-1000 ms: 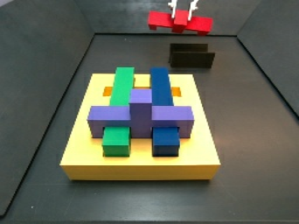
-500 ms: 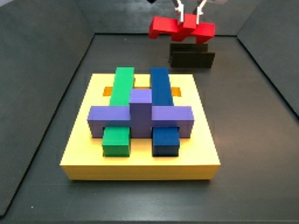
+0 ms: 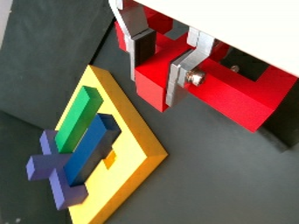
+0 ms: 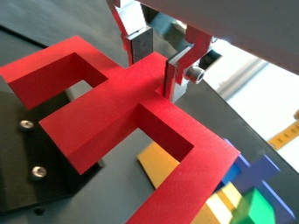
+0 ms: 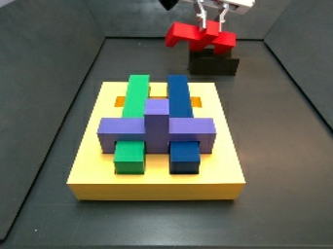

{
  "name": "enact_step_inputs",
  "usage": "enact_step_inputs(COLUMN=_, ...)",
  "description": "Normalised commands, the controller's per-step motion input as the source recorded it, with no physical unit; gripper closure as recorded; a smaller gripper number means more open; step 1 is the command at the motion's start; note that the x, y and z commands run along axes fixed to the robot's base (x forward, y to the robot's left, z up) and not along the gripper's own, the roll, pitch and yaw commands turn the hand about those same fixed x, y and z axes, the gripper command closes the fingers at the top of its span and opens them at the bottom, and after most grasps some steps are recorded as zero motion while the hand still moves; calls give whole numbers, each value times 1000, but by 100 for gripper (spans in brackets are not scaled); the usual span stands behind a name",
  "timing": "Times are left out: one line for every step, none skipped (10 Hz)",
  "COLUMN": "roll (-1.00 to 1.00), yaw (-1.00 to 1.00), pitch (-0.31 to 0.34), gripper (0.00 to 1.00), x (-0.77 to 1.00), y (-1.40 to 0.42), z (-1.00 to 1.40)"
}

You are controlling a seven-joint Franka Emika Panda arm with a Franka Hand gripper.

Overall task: Pick up the red object. Move up. Place the red object on the fixture. Regrasp the red object. Move to above the board. Insert the red object.
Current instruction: Place the red object on the fixture.

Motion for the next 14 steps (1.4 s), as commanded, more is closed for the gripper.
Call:
enact_step_inputs(roll=0, yaw=554, pitch=86, gripper=100, x=300, y=54, z=0)
enact_step_inputs(roll=-80, yaw=0, pitch=-54, gripper=100, x=483, y=0, z=-26)
enact_step_inputs(roll=-529, yaw=-46, pitch=-514, gripper=100, x=417, y=0, z=-37)
enact_step_inputs(roll=-671, yaw=-266, pitch=-549, gripper=100, x=511, y=0, z=-57)
enact_step_inputs(roll=-717, yaw=-431, pitch=-440, gripper=100, x=531, y=51, z=-80)
enact_step_inputs(roll=-586, yaw=-526, pitch=-343, gripper=100, x=531, y=166, z=-54)
enact_step_inputs(roll=-317, yaw=-537, pitch=-231, gripper=100, x=386, y=311, z=0)
enact_step_inputs(roll=-51, yaw=-529, pitch=-174, gripper=100, x=291, y=323, z=0)
enact_step_inputs(roll=171, yaw=-254, pitch=-74, gripper=100, x=209, y=140, z=0)
enact_step_inputs(roll=434, yaw=-169, pitch=-157, gripper=100, x=269, y=0, z=-200)
enact_step_inputs(roll=511, yaw=-109, pitch=-234, gripper=100, x=257, y=-220, z=-291)
enact_step_inputs(roll=591, yaw=-94, pitch=-260, gripper=100, x=114, y=-151, z=-323)
enact_step_inputs(roll=486, yaw=-100, pitch=-174, gripper=100, x=0, y=-14, z=-369)
enact_step_inputs(roll=291, yaw=-109, pitch=-54, gripper=100, x=-146, y=0, z=-131)
